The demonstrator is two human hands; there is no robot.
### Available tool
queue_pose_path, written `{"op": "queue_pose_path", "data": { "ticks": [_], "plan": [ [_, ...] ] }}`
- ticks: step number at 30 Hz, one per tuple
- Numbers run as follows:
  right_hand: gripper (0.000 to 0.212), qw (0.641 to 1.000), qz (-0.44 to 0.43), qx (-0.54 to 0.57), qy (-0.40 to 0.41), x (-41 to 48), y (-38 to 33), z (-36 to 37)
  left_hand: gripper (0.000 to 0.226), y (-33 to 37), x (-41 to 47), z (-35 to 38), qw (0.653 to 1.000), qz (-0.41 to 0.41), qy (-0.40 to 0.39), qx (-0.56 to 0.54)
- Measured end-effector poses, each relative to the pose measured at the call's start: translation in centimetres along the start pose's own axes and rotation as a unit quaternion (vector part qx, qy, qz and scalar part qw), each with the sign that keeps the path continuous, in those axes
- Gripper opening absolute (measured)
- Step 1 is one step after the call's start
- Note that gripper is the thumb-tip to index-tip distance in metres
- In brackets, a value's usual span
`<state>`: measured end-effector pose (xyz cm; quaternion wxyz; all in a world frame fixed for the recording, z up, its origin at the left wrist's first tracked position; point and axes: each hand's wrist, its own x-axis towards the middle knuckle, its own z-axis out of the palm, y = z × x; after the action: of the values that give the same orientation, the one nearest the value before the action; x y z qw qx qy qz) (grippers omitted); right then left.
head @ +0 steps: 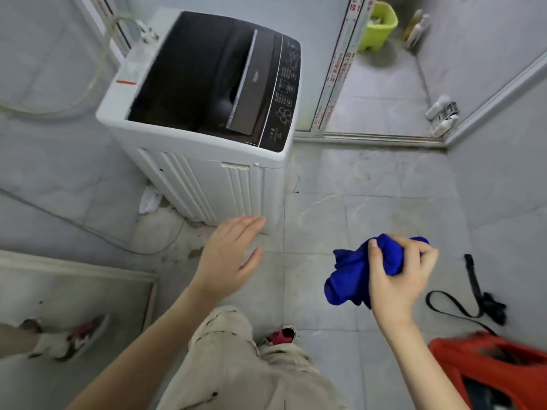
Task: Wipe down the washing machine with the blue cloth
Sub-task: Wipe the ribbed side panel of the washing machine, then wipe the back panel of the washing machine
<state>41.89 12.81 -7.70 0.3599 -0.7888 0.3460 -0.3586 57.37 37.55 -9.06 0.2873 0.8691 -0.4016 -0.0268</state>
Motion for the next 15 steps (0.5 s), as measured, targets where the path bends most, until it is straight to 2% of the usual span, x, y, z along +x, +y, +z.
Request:
{"op": "queue_pose_path", "data": {
  "ticks": [4, 8, 12, 15],
  "plan": [
    [0.019, 1.0, -0.006, -0.011, 0.008, 1.1, 1.9, -3.3, 0.049, 4.0, 2.9, 2.7, 1.0, 0.003, -0.019, -0.018],
    [0.019, 0.999, 0.022, -0.011, 0.039, 4.8, 3.2, -4.6, 0.047, 6.2, 8.2, 3.9, 0.998, 0.044, -0.027, -0.026],
    [0.015, 0.998, 0.02, -0.001, 0.057, 11.2, 4.9, -4.5, 0.048, 6.6, 15.5, 5.8, 0.998, 0.056, -0.013, -0.039],
    [0.02, 0.997, 0.021, -0.003, 0.068, 17.5, 7.0, -3.4, 0.048, 6.8, 21.7, 8.2, 0.997, 0.051, -0.01, -0.049]
  ]
}}
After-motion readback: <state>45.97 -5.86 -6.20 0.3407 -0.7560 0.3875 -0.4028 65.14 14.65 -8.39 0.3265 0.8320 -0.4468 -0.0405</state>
